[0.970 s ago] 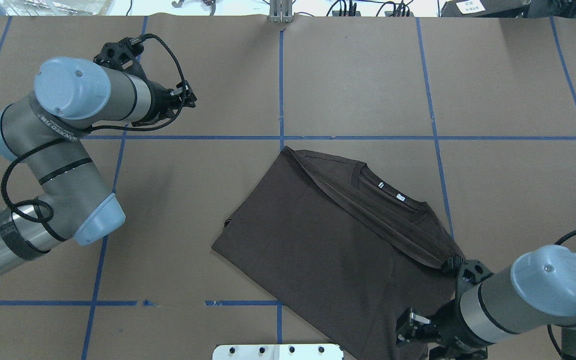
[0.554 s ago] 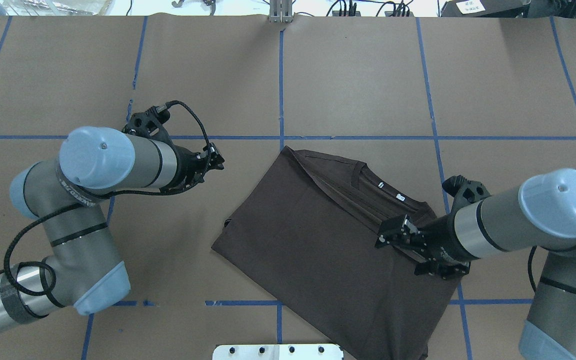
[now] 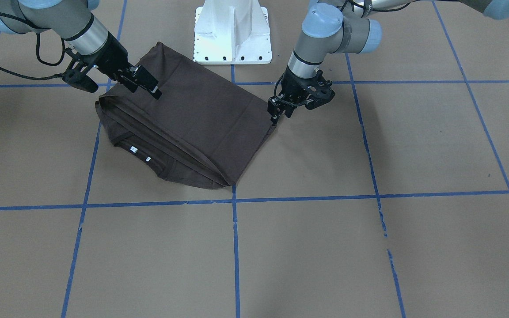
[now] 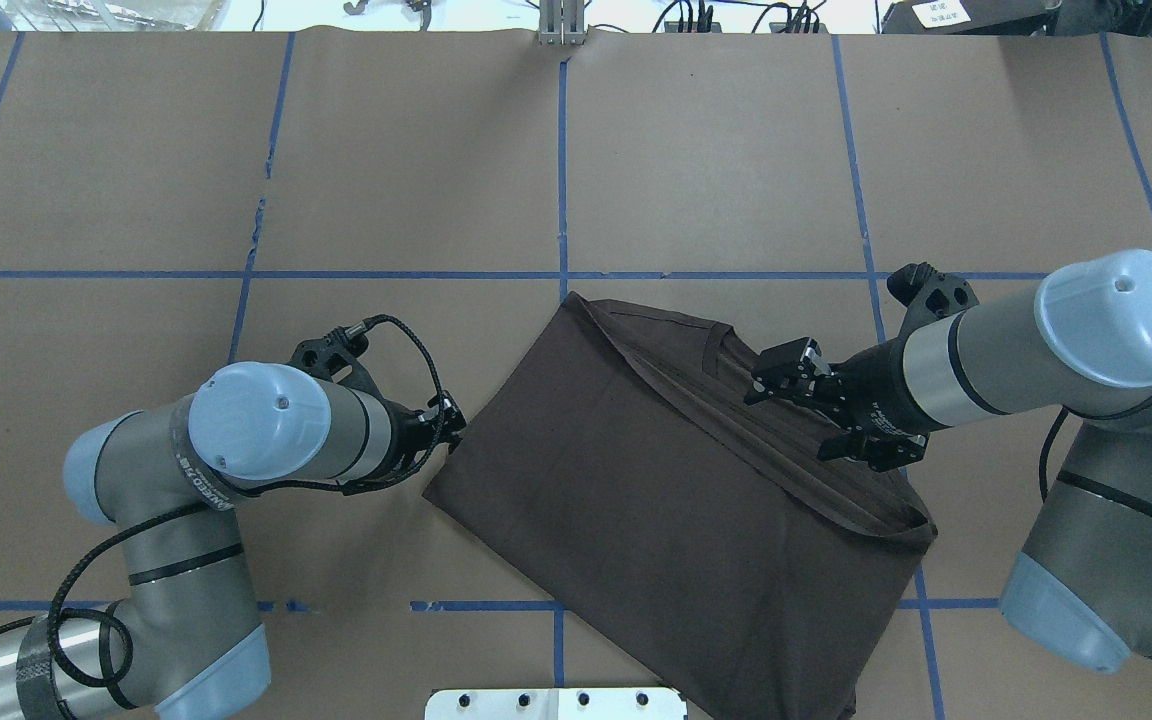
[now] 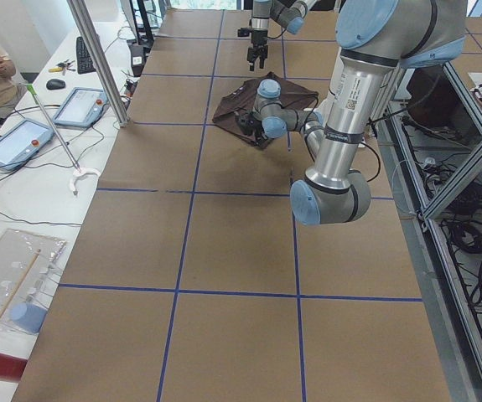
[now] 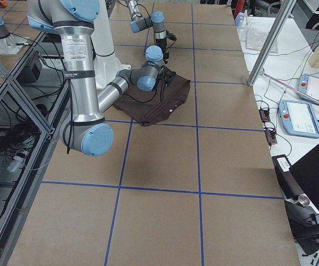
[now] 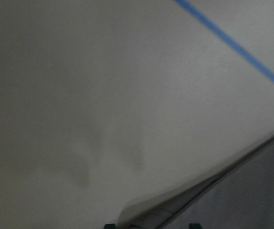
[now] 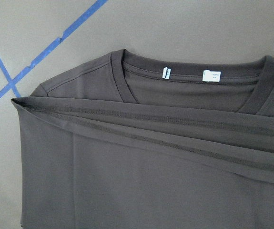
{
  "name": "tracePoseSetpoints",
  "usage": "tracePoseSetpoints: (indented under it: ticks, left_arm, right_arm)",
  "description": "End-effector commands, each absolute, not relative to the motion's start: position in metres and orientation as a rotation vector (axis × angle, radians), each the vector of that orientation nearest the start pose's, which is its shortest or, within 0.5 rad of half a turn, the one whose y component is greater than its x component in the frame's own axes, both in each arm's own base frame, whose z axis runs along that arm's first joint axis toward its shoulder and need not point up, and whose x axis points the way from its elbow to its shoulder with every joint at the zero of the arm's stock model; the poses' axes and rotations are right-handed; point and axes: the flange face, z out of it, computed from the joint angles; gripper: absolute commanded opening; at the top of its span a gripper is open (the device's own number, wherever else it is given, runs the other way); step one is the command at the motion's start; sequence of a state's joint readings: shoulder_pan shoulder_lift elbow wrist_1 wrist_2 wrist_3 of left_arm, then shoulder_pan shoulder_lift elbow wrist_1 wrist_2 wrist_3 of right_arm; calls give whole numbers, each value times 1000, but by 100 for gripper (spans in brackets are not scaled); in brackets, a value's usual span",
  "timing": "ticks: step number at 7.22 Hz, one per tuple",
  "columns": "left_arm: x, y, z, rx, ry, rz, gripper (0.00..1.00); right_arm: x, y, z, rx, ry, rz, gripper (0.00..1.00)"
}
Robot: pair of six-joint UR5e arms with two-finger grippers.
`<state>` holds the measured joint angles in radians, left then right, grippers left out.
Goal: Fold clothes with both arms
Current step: 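Grasp the collar edge with the right gripper while the left grasps the near corner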
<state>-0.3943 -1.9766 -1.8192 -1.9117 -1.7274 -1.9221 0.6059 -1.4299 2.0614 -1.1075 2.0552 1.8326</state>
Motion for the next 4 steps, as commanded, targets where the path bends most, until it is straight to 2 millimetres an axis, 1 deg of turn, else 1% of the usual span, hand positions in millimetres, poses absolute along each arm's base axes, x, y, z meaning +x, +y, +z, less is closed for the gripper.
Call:
tracePoseSetpoints:
  ticks: [1, 2, 3, 4]
  left_arm:
    - [532, -331, 289, -153, 997, -607, 61]
    - [537, -330, 290, -155, 992, -605, 60]
    - [537, -330, 292, -154, 989, -605, 60]
    - [538, -330, 292, -157, 987, -604, 59]
  right_arm:
    - [-363, -357, 303, -246, -1142, 502, 100]
    - [-363, -357, 303, -246, -1142, 502, 100]
    - [-363, -357, 303, -246, -1142, 502, 100]
    - [-366, -361, 294, -240, -1158, 498, 100]
